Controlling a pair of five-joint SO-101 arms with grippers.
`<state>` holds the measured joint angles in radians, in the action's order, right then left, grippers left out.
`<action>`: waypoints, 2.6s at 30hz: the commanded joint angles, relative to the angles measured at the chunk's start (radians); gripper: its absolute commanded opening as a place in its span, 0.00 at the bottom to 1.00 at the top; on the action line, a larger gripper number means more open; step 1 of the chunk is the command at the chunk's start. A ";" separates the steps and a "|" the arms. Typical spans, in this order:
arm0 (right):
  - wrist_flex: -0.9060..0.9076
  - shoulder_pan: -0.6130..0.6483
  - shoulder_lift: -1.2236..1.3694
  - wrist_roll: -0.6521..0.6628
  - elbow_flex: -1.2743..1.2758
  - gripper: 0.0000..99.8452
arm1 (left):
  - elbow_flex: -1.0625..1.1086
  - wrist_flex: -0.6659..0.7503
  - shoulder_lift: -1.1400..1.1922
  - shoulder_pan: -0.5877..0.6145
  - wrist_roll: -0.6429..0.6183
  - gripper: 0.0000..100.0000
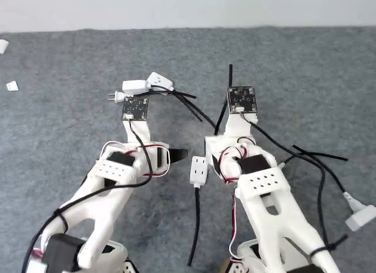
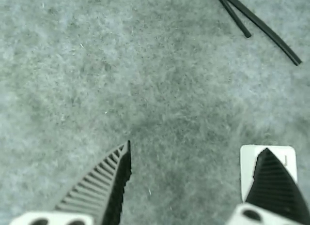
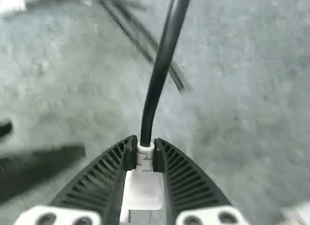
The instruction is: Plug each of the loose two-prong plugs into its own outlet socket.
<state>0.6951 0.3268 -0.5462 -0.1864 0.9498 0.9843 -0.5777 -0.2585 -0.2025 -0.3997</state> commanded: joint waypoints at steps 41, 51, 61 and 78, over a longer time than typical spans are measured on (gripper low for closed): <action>0.171 -0.229 0.143 0.098 -0.147 0.01 | -0.255 -0.140 0.221 0.040 -0.005 0.38; 0.214 -0.183 0.289 0.129 -0.160 0.01 | -0.255 -0.140 0.221 0.040 -0.005 0.38; 0.252 -0.271 0.337 0.137 -0.190 0.01 | -0.255 -0.140 0.221 0.040 -0.005 0.38; 0.277 -0.384 0.341 0.193 -0.175 0.01 | -0.255 -0.140 0.221 0.040 -0.005 0.38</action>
<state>0.9636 -0.0292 -0.1995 -0.0222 0.8132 0.7741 -0.7142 -0.0315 -0.1672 -0.3997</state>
